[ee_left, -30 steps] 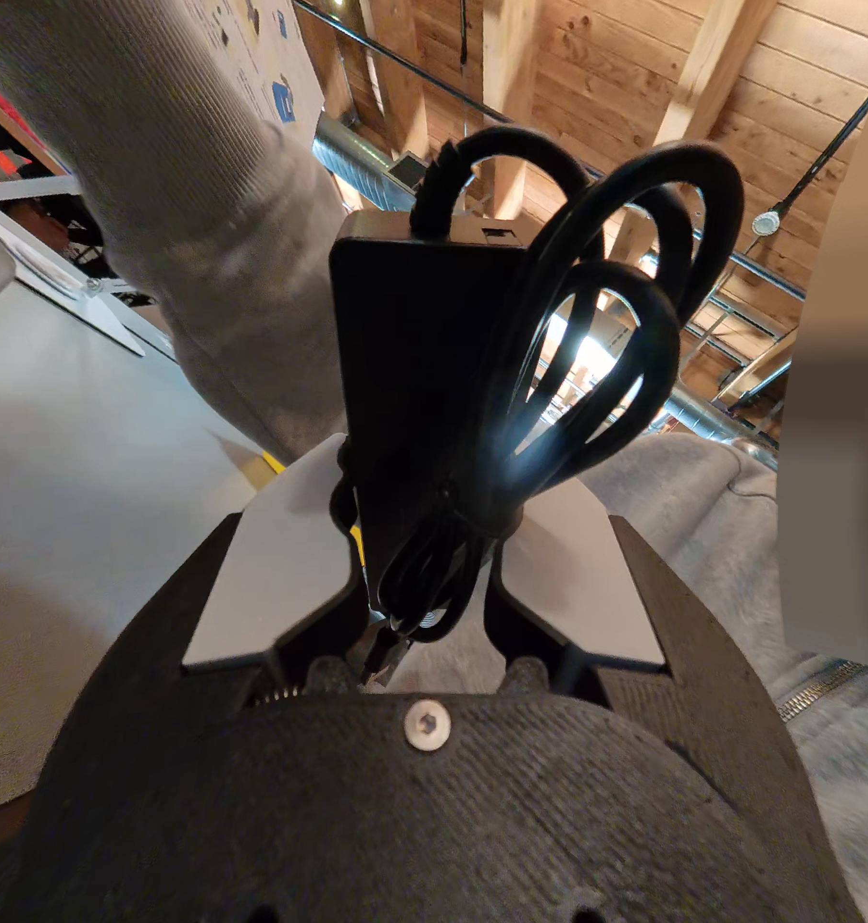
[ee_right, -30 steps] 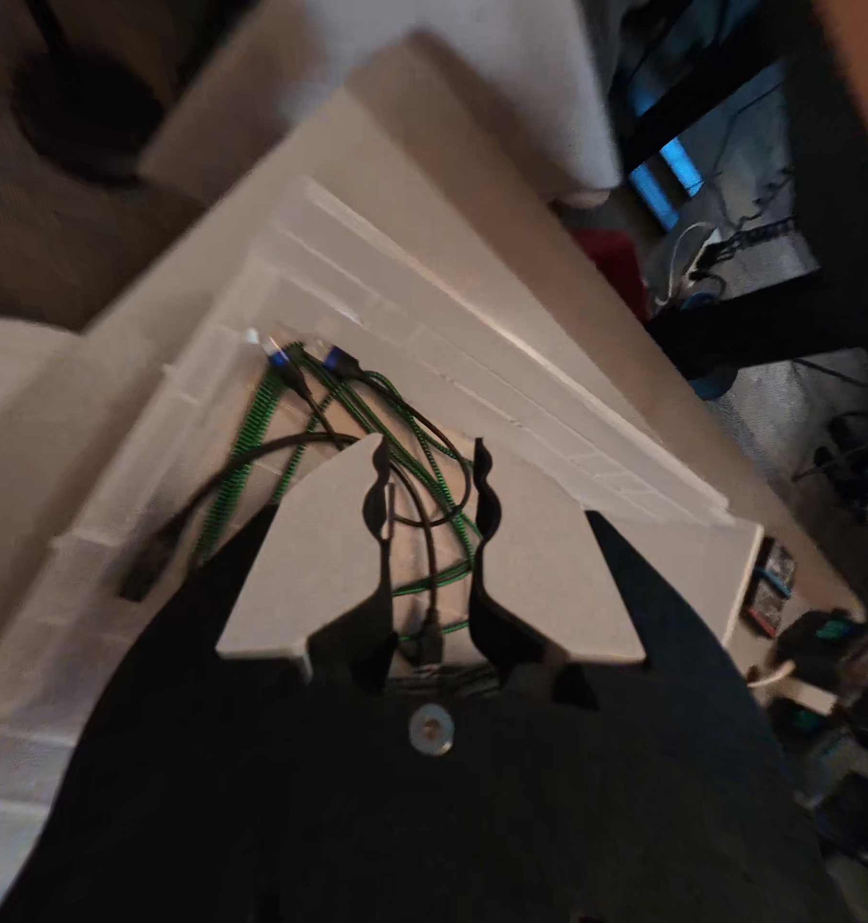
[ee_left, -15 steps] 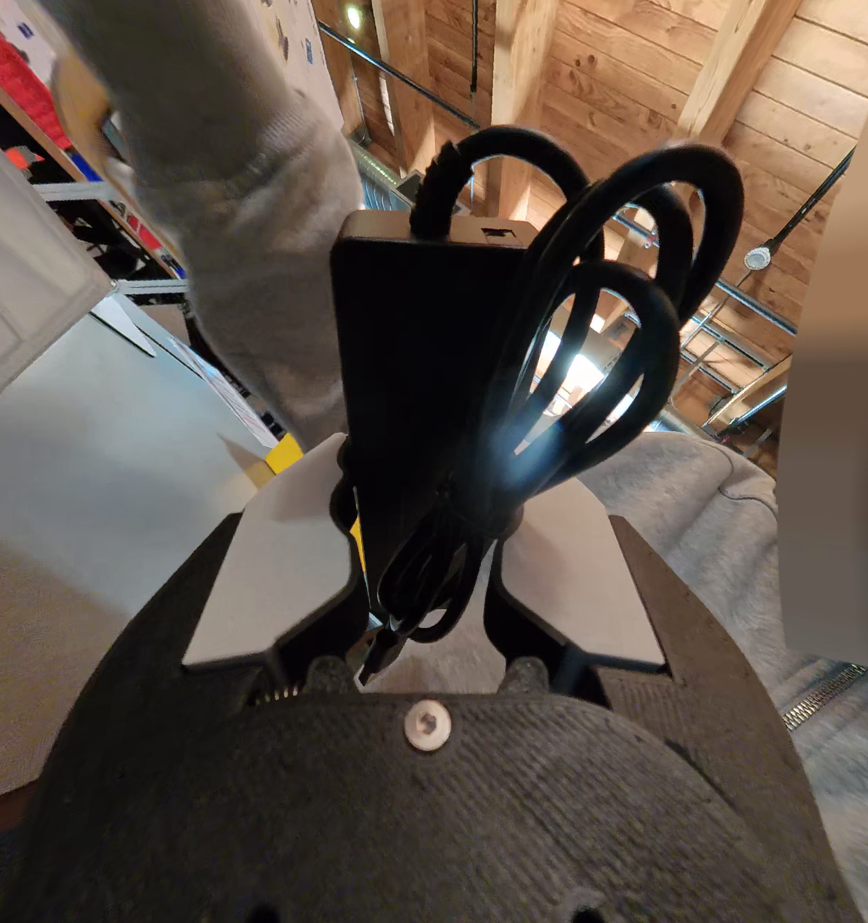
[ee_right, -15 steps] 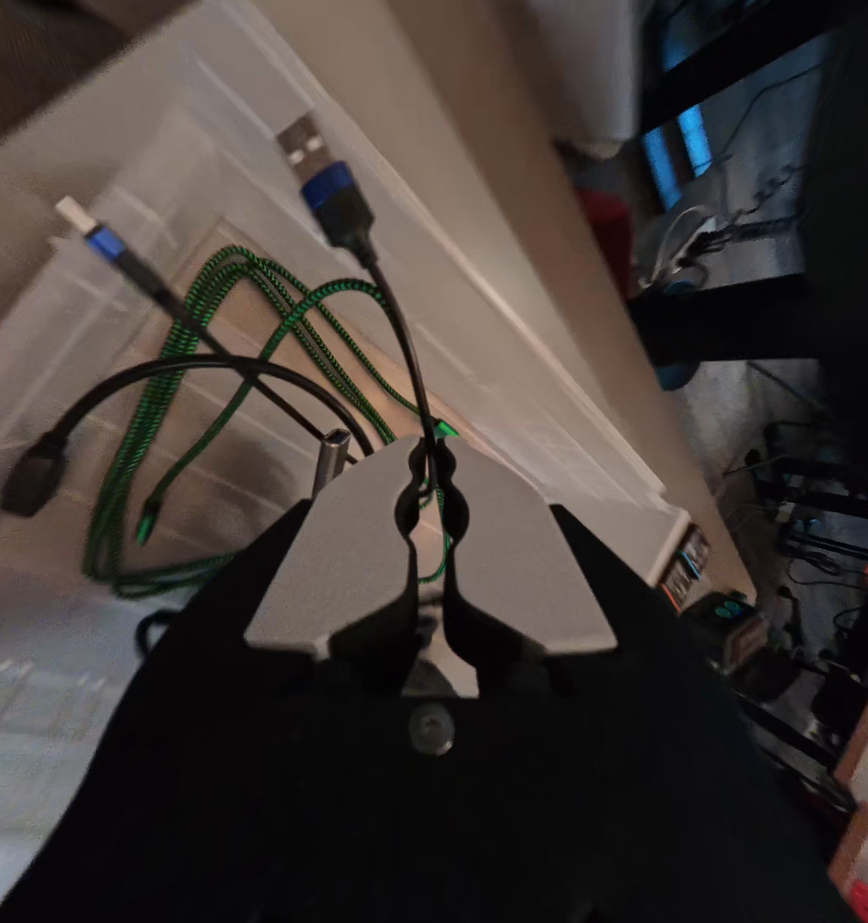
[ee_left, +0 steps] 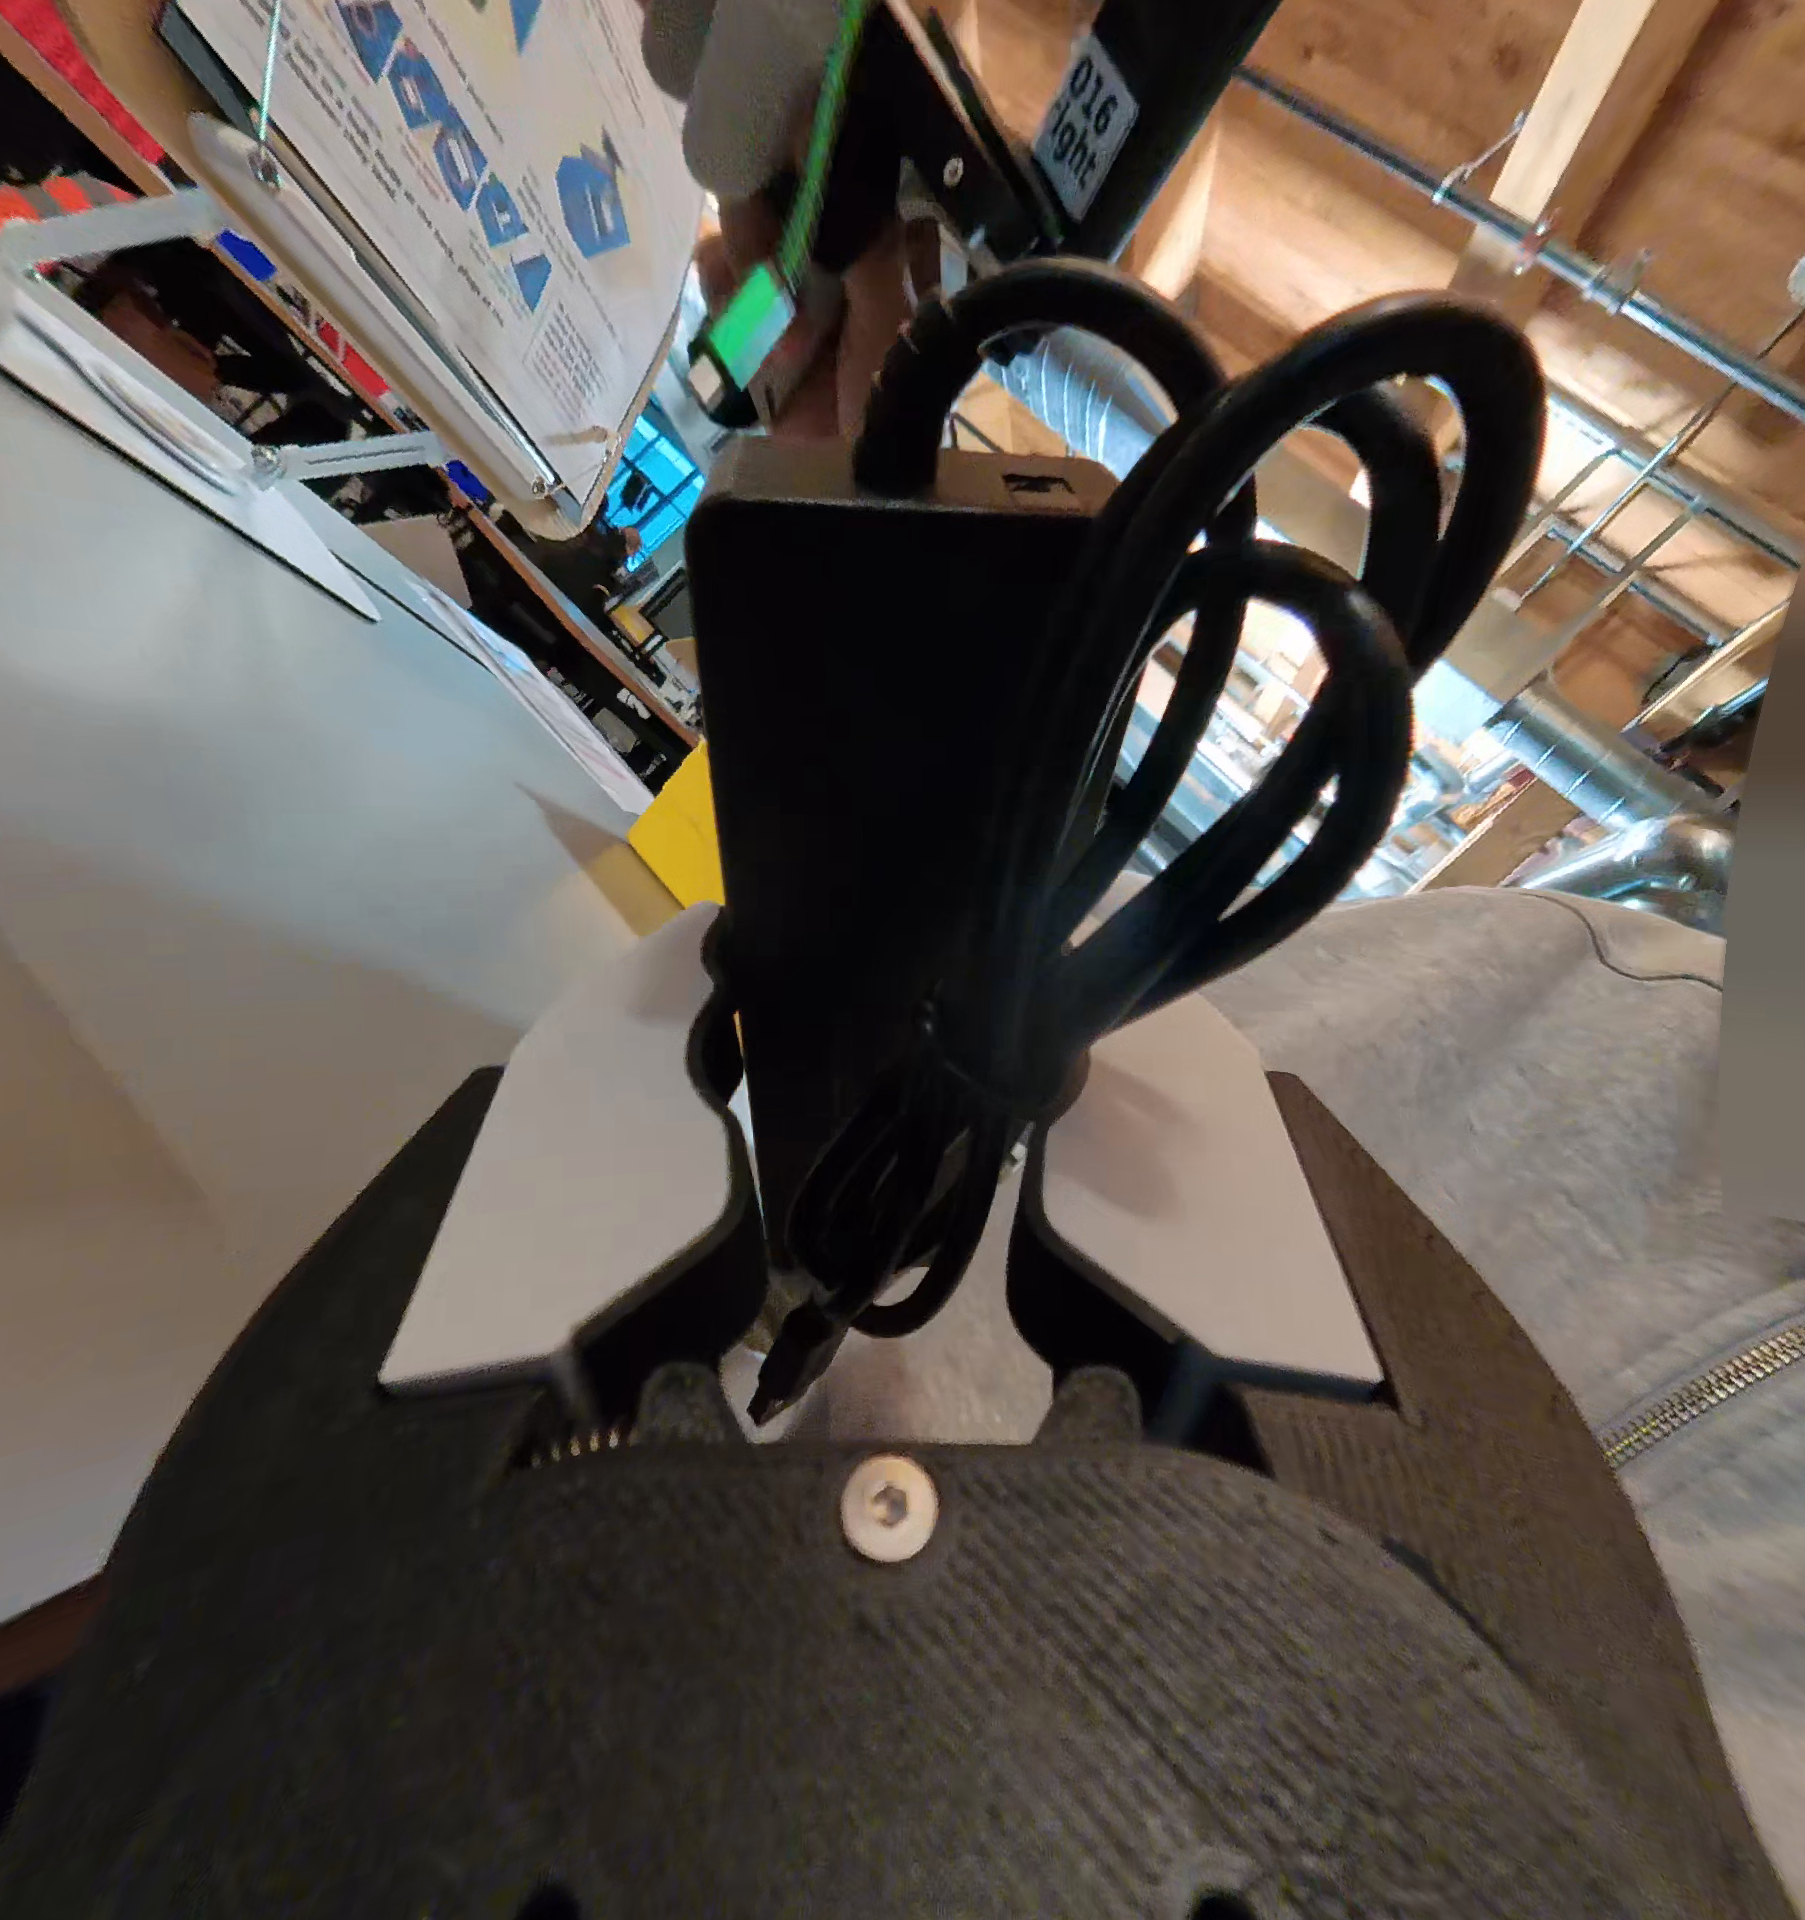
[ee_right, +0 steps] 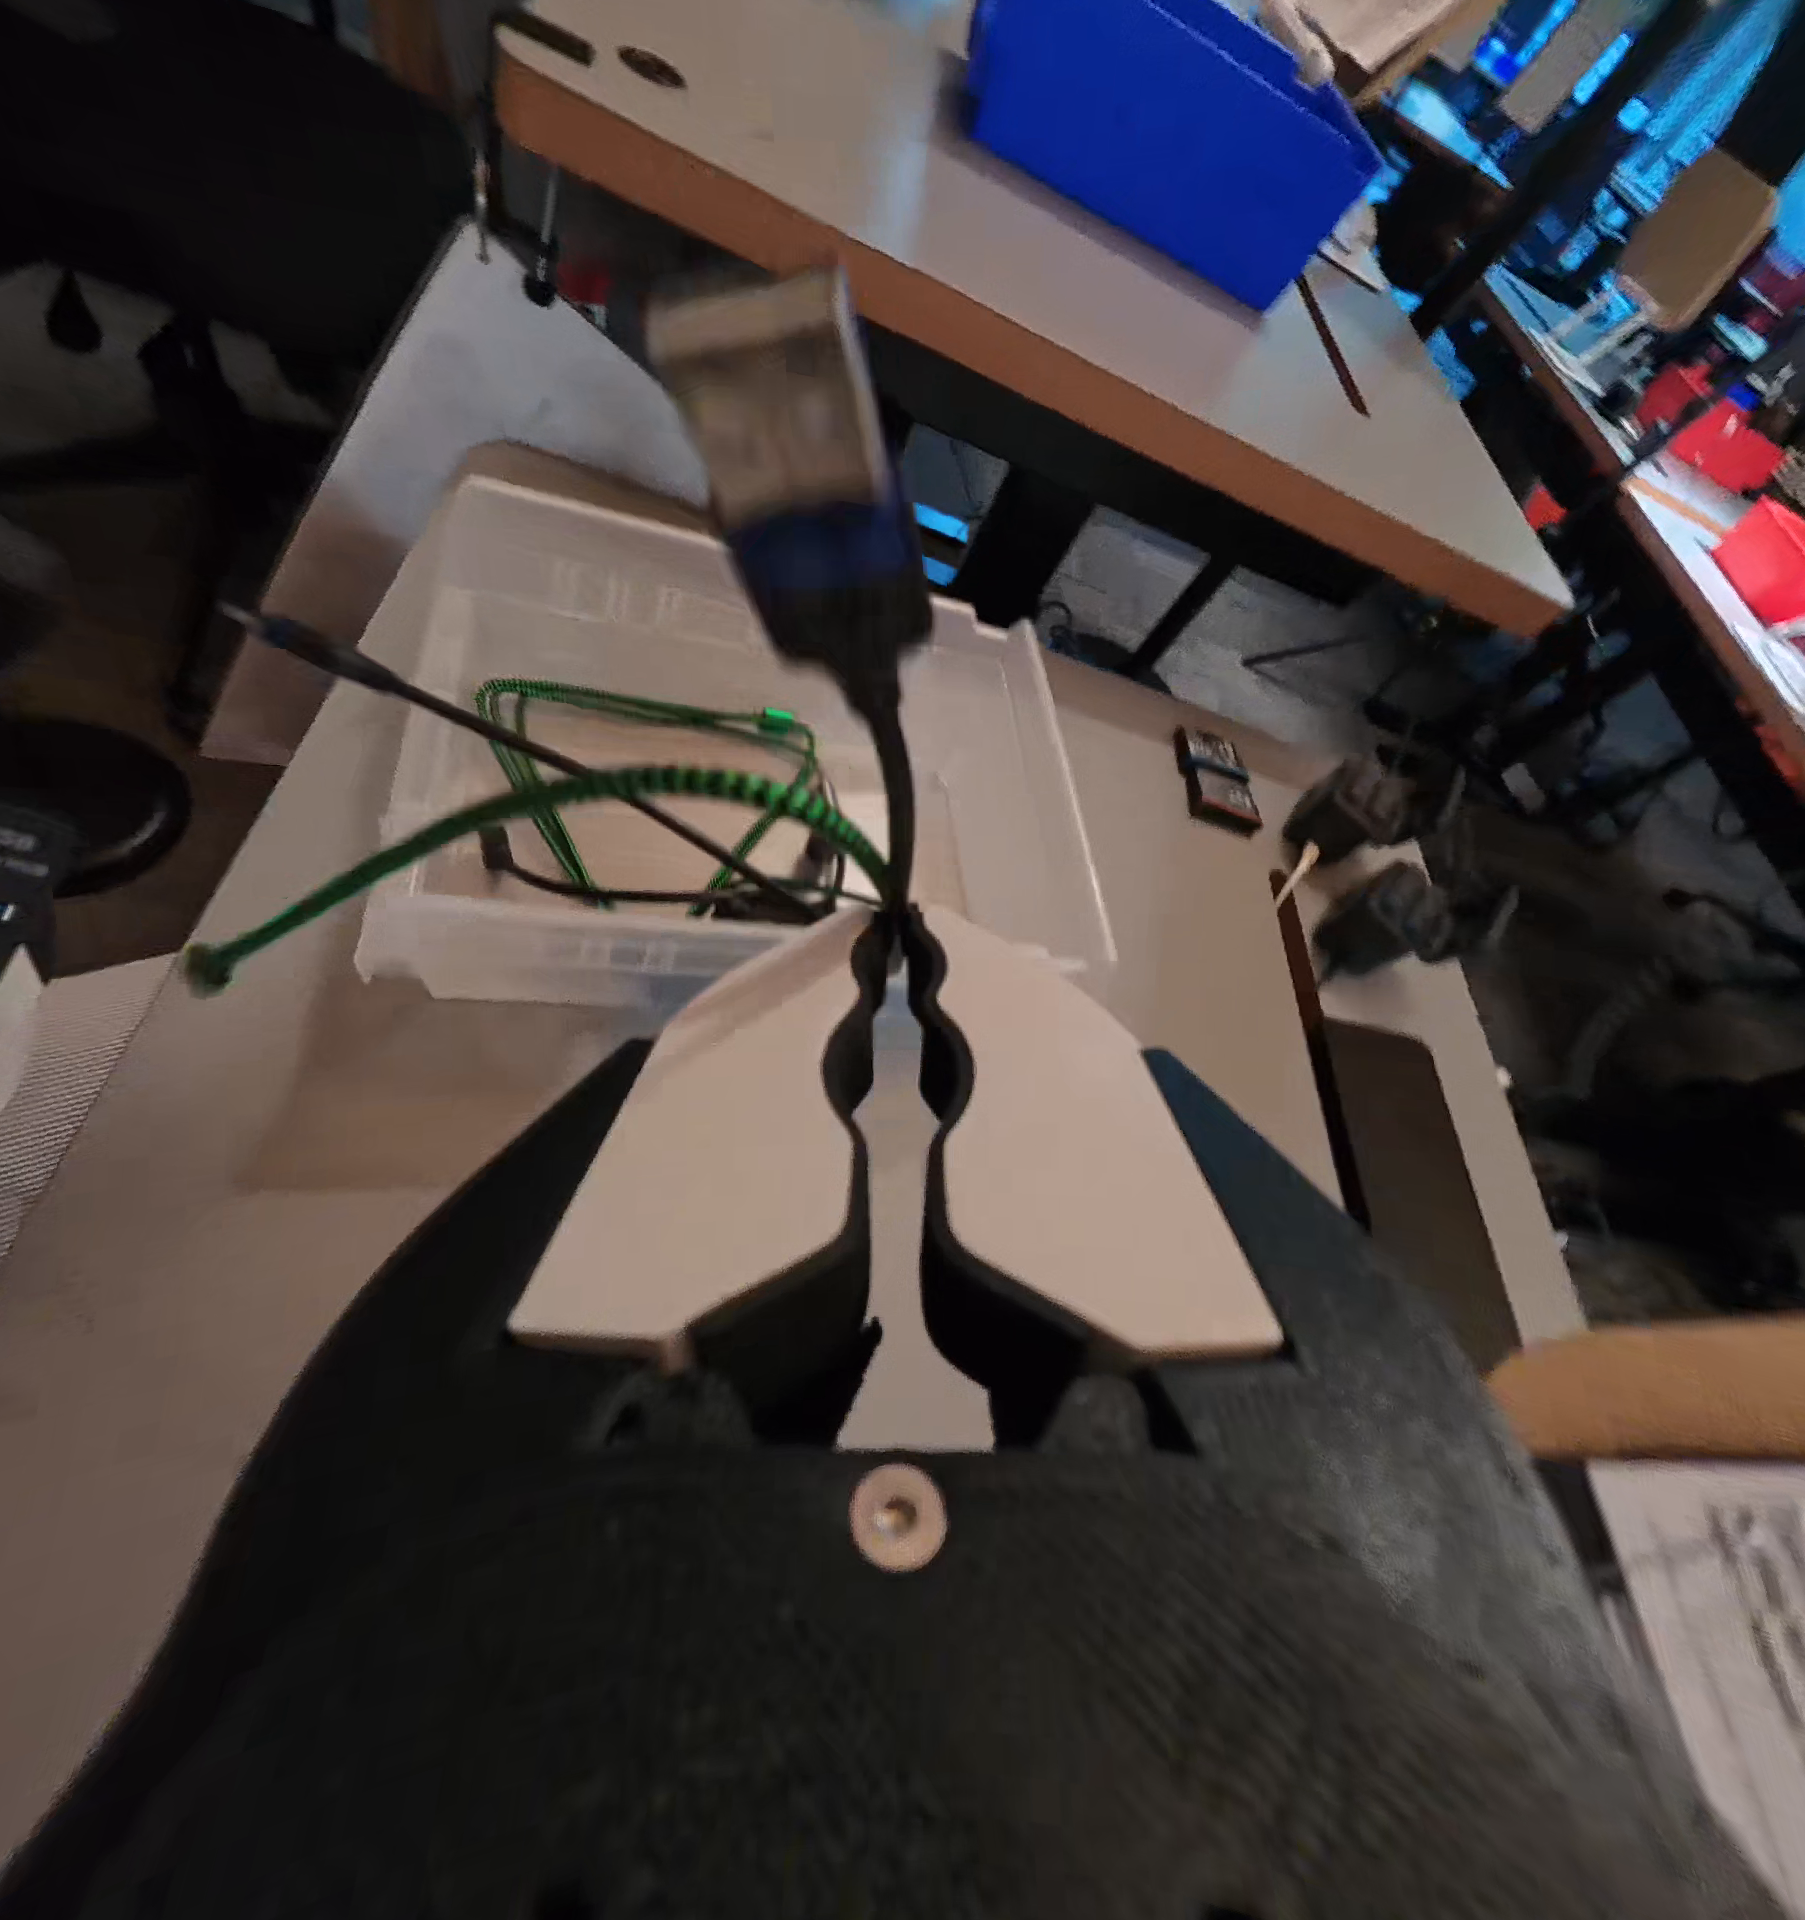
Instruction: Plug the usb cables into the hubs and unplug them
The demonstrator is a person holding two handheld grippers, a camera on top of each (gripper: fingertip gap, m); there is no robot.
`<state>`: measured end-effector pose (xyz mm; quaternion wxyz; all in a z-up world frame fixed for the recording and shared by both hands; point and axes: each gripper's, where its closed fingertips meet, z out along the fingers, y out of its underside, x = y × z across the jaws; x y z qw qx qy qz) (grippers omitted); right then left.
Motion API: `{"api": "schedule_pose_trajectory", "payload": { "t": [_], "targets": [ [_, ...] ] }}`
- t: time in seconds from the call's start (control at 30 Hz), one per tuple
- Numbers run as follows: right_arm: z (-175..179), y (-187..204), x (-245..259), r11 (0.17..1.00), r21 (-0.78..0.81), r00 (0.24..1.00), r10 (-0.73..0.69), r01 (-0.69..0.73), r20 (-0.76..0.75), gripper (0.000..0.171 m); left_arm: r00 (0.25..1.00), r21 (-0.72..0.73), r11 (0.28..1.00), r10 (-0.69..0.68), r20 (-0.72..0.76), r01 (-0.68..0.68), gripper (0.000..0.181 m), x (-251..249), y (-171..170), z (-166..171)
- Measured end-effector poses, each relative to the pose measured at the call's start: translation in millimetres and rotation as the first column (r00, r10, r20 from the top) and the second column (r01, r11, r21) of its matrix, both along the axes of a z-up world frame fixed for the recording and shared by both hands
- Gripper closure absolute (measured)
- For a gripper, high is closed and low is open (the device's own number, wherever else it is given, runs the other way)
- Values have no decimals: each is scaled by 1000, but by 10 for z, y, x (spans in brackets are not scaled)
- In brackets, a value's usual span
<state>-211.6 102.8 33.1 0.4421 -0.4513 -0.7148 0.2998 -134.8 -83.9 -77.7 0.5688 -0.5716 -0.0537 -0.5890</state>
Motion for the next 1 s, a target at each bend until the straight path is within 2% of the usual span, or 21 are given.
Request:
{"api": "schedule_pose_trajectory", "payload": {
  "t": [0.1, 0.23, 0.33, 0.6, 0.7, 0.8, 0.93, 1.0],
  "targets": [
    [-73, 91, 185, 998, -38, 998, -56, 56, 3, 168, 1000, -18, 1000, -3, 0, 3, 127, 61, 82, -21],
    [144, 156, 333, 992, -102, 994, -79, 71, -70, 168, 997, -26, 999, -38, 61, 40, 127, 187, 195, 22],
    [301, 199, 440, 982, -171, 989, -93, 74, -110, 168, 996, -27, 996, -81, 38, 82, 127, 322, 251, 9],
    [331, 326, 687, 956, -266, 977, -164, 124, -134, 168, 983, -25, 984, -175, 54, 177, 128, 433, 387, -6],
    [28, 352, 859, 957, -231, 983, -184, 177, -10, 168, 978, -15, 979, -201, 49, 202, 128, 442, 407, 9],
    [-568, 251, 1191, 944, -226, 954, -186, 239, 234, 168, 976, 2, 976, -219, 13, 219, 127, 459, 396, 16],
    [-1266, 114, 1763, 913, -192, 856, -241, 360, 458, 168, 972, 16, 973, -230, -47, 231, 127, 492, 367, 1],
    [-1581, 36, 2069, 877, -195, 773, -258, 439, 580, 168, 970, 12, 972, -235, -59, 236, 127, 519, 365, -18]
  ]
}}
